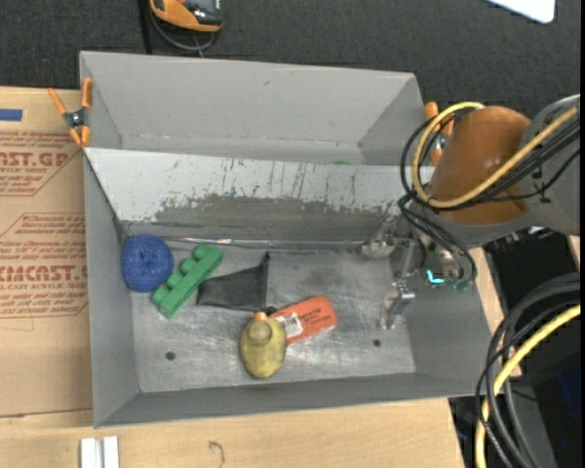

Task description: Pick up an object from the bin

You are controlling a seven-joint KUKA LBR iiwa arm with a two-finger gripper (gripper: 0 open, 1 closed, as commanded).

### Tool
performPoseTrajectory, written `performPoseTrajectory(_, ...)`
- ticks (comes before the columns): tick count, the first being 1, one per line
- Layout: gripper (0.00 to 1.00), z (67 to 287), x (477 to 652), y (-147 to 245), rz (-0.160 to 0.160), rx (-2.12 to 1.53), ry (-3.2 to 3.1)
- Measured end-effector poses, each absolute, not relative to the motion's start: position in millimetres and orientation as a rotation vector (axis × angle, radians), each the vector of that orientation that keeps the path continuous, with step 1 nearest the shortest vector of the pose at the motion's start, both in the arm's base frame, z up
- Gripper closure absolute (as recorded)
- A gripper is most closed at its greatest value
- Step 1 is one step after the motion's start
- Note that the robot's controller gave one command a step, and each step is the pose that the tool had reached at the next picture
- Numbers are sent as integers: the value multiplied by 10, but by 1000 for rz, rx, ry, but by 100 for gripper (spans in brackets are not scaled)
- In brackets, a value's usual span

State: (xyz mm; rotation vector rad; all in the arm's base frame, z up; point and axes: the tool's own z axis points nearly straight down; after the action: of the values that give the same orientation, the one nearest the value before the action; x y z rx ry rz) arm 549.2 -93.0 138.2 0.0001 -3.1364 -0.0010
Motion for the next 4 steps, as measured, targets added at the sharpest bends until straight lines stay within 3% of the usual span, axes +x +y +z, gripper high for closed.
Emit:
performPoseTrajectory(1,0,1412,5511,-929,1,1,-3143)
performPoseTrajectory(3,0,856,5372,-346,-1,36,-3143)
performPoseTrajectory(4,100,924,5132,202,-3,67,-3142)
